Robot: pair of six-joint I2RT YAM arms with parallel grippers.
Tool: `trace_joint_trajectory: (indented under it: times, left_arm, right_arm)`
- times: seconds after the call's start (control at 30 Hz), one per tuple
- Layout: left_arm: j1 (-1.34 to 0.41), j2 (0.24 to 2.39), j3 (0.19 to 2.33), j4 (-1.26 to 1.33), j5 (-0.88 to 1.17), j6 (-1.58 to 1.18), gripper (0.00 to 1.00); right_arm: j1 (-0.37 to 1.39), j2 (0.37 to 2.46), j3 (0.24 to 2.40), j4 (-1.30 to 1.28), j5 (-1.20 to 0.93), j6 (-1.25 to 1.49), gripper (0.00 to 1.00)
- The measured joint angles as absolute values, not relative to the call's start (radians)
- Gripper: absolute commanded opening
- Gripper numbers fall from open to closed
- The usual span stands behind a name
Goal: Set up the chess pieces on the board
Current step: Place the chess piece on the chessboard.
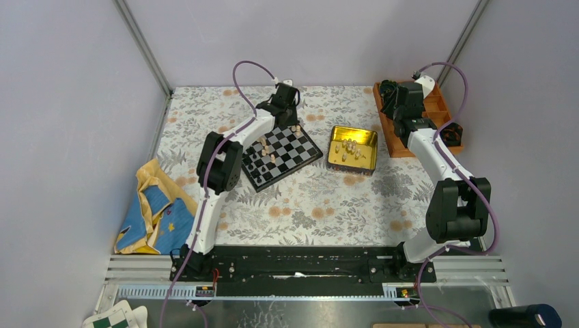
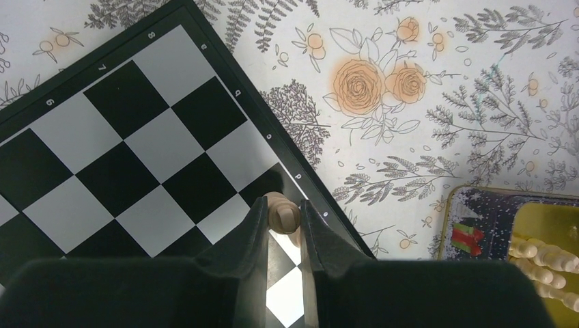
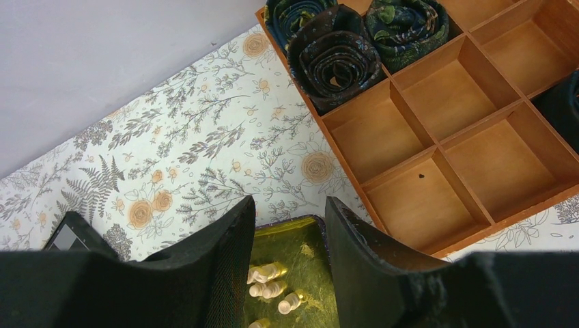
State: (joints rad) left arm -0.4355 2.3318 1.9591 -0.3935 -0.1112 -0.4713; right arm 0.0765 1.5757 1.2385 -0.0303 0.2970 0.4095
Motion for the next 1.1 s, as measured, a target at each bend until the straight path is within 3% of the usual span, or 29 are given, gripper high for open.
trace_joint_trajectory:
  times: [0.43,1.1]
  left_arm:
    - [-0.435,2.337,1.950,-0.373,-0.111,-0.471,0.38]
    - [-0.435,2.340,1.938,-0.373,-0.120,-0.473,0.43]
  right_arm:
    - [0.076,1.576,1.238,-0.031,0.295,0.410,0.50]
    - [0.077,1.576,1.250,-0.031,0.294,0.410,0.50]
